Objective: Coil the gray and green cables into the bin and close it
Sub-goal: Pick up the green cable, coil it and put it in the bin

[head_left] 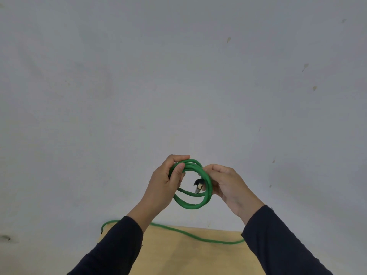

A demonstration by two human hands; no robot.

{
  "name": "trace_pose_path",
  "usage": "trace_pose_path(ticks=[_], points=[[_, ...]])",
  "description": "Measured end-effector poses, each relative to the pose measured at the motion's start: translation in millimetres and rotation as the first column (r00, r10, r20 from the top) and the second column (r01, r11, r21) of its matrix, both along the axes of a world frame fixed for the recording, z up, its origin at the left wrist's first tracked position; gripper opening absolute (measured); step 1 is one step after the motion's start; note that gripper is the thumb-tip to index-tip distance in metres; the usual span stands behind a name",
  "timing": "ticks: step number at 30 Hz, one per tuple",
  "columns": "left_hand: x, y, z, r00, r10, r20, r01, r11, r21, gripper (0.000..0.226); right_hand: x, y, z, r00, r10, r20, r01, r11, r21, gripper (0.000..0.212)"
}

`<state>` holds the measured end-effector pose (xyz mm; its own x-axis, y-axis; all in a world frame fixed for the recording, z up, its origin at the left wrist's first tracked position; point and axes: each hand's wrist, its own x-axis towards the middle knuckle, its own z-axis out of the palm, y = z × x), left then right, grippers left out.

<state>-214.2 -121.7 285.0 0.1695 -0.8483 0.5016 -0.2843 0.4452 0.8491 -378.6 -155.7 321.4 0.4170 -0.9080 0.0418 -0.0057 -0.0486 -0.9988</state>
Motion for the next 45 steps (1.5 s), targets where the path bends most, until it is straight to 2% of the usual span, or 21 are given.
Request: trace_pose_path(ticks=[3, 6, 8, 10, 13, 15, 18, 21, 25, 28, 31, 36, 42, 45], points=[[1, -1, -2, 0.997, 0.074, -0.015, -0.074, 0.997, 0.011, 0.024, 1, 3, -4, 0.997, -0.045, -0.061, 0.039, 0.995, -0.09, 0.024], [2, -1, 1, 0.991, 0.131, -0.022, -0.131, 0.991, 0.024, 0.022, 4, 15, -8, 0.984, -0.141, -0.108, 0.097, 0.936, -0.338, 0.024], [3, -1, 4, 0.986, 0.166, -0.015, -0.166, 0.986, 0.028, 0.021, 2, 22, -9, 0.99, -0.079, -0.119, 0.013, 0.881, -0.474, 0.043], [6, -1, 5, 0.98, 0.198, 0.004, -0.198, 0.98, 0.028, 0.021, 1, 25, -11, 0.976, -0.01, -0.217, -0.123, 0.796, -0.593, 0.059], [7, 1, 3, 0.974, 0.225, 0.039, -0.226, 0.974, 0.033, 0.021, 5, 21, -21, 0.928, -0.107, -0.357, -0.182, 0.706, -0.685, 0.046], [5, 2, 1, 0.972, 0.231, 0.044, -0.233, 0.972, 0.033, 0.02, 9, 19, -26, 0.907, -0.174, -0.383, -0.158, 0.702, -0.695, 0.031], [5, 3, -1, 0.967, 0.253, 0.0, -0.253, 0.967, 0.043, 0.021, 11, 20, -30, 0.899, -0.19, -0.394, -0.18, 0.661, -0.728, 0.023], [6, 4, -3, 0.955, 0.276, -0.104, -0.27, 0.96, 0.072, 0.022, 12, 25, -32, 0.938, -0.122, -0.323, -0.153, 0.693, -0.704, 0.025], [1, 10, -11, 0.943, 0.274, -0.187, -0.261, 0.961, 0.093, 0.022, 18, 29, -39, 0.982, -0.156, -0.104, 0.063, 0.797, -0.601, 0.015], [-1, 14, -22, 0.93, 0.283, -0.234, -0.261, 0.958, 0.121, 0.023, 26, 36, -47, 0.984, -0.179, -0.003, 0.154, 0.853, -0.499, 0.038], [0, 20, -33, 0.919, 0.296, -0.259, -0.261, 0.952, 0.162, 0.023, 33, 44, -54, 0.979, -0.201, 0.013, 0.188, 0.889, -0.417, 0.049], [2, 33, -55, 0.935, 0.294, -0.201, -0.254, 0.946, 0.203, 0.023, 37, 55, -71, 0.951, -0.309, 0.012, 0.299, 0.908, -0.294, 0.029], [-12, 56, -107, 0.941, 0.296, -0.164, -0.244, 0.93, 0.277, 0.023, 30, 85, -119, 0.917, -0.398, -0.015, 0.391, 0.908, -0.149, 0.027], [-26, 72, -139, 0.944, 0.294, -0.151, -0.227, 0.909, 0.35, 0.023, 18, 104, -146, 0.898, -0.432, -0.079, 0.425, 0.9, -0.094, 0.027]])
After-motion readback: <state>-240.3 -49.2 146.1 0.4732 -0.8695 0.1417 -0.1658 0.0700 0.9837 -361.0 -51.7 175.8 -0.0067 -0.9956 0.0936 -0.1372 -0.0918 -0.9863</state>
